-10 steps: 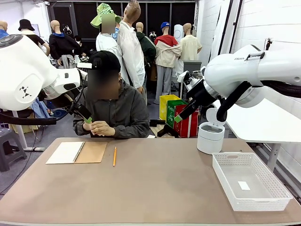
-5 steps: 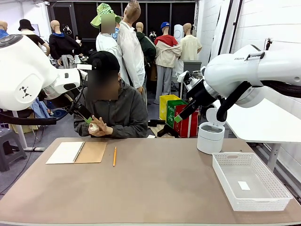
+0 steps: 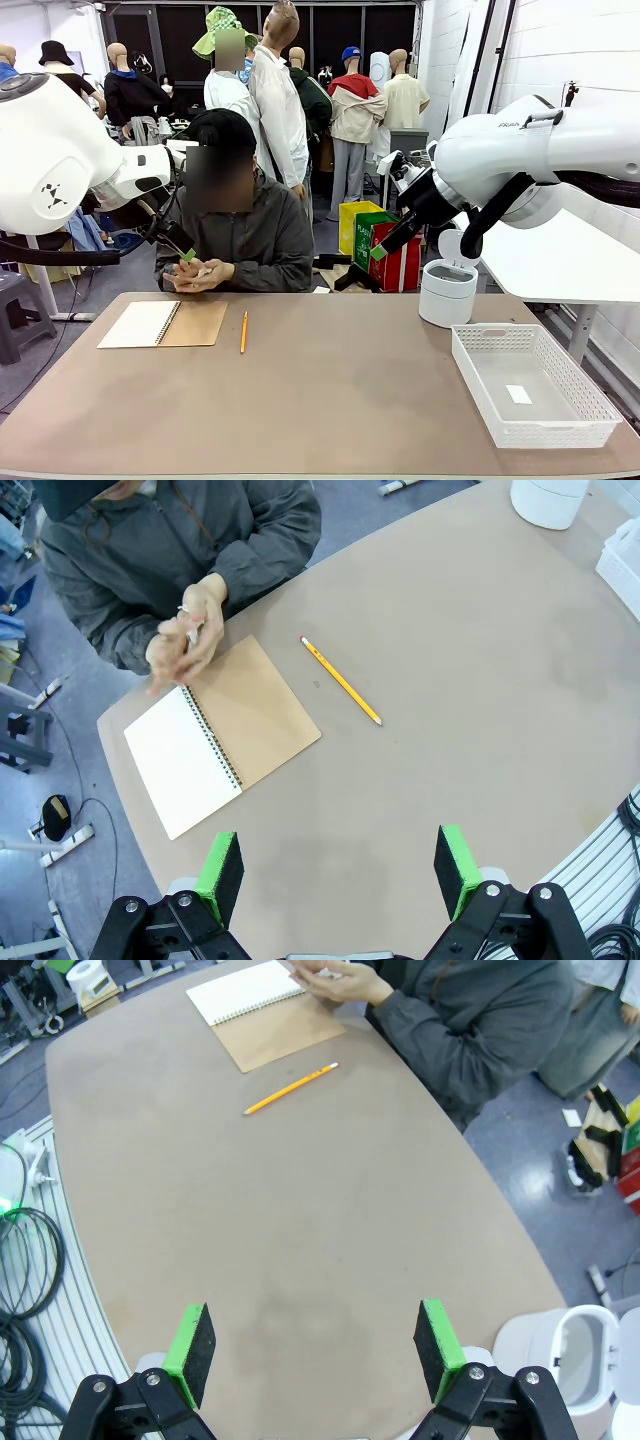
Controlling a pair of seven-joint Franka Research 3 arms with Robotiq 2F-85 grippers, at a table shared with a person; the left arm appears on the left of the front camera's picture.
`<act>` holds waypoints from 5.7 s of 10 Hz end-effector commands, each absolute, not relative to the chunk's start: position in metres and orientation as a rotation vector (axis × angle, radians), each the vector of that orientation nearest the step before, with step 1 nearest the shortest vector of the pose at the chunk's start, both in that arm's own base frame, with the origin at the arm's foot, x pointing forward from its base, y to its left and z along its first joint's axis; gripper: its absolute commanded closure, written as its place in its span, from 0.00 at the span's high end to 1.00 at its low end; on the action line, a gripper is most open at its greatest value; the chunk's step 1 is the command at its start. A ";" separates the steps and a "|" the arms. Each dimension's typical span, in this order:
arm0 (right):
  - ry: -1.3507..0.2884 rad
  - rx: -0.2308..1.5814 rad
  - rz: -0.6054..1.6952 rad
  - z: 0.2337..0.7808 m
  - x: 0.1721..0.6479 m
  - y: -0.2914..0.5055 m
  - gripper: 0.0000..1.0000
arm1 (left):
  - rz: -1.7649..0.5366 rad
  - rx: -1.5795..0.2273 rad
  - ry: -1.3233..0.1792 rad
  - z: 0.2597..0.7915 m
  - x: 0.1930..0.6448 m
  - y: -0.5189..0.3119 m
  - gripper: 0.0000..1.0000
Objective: Sort the paper based on its condition.
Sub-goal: If a person hands you a paper, place it in the Organizing basket , and if it's crumpled, put it in the Trash can.
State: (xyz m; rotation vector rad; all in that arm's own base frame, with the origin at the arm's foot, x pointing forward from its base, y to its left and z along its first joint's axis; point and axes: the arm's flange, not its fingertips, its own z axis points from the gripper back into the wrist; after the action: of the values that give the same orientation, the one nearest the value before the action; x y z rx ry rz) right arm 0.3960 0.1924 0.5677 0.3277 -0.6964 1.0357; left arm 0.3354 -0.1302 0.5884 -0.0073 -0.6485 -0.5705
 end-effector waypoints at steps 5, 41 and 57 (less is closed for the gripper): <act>-0.684 0.337 1.037 0.569 0.397 0.193 1.00 | -0.569 -0.007 -0.647 0.590 0.336 -0.130 1.00; -0.434 0.227 1.134 0.465 0.443 0.322 1.00 | -0.569 -0.007 -0.647 0.590 0.336 -0.130 1.00; -0.113 0.114 1.383 0.345 0.457 0.408 1.00 | -0.569 -0.007 -0.647 0.590 0.336 -0.130 1.00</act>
State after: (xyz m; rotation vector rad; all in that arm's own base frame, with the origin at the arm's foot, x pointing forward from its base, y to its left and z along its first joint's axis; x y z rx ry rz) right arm 0.4514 0.4015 0.3444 0.1322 -0.1345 1.3939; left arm 0.3354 -0.1303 0.5884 -0.0072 -0.6485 -0.5708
